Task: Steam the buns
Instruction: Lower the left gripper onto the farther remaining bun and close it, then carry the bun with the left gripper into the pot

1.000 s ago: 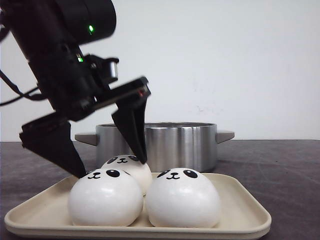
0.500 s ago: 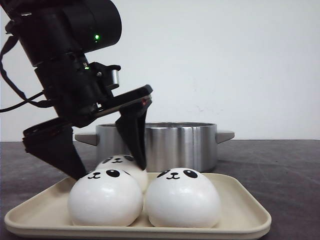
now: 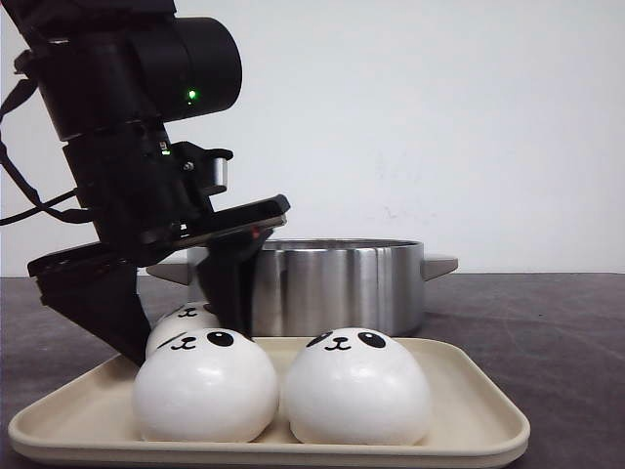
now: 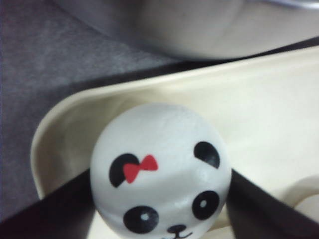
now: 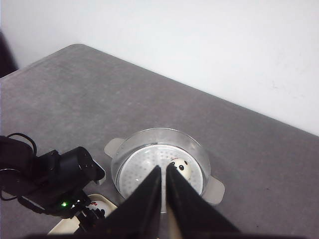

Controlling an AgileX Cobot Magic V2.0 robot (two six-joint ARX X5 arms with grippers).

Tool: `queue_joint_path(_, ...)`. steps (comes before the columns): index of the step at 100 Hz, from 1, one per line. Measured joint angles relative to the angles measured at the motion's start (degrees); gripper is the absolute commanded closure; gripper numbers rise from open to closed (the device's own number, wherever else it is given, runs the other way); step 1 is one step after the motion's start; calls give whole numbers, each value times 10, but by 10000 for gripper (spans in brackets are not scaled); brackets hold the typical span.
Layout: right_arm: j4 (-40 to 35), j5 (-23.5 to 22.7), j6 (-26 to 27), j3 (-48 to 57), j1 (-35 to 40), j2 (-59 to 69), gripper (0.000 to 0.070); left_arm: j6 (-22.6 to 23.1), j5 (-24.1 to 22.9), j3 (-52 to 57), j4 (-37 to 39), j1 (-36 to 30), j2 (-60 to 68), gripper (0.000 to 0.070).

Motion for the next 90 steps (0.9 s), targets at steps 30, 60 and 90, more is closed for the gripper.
queue_joint_path(30,-26,0,13,0,0,0,692,-1,3,0,10,0,3,700)
queue_joint_path(60,-27,-2,13,0,0,0,691,24,21,47,-56,0,3,700)
queue_joint_path(90,-12,-4,13,0,0,0,691,113,81,220,-164,-24,-23,700)
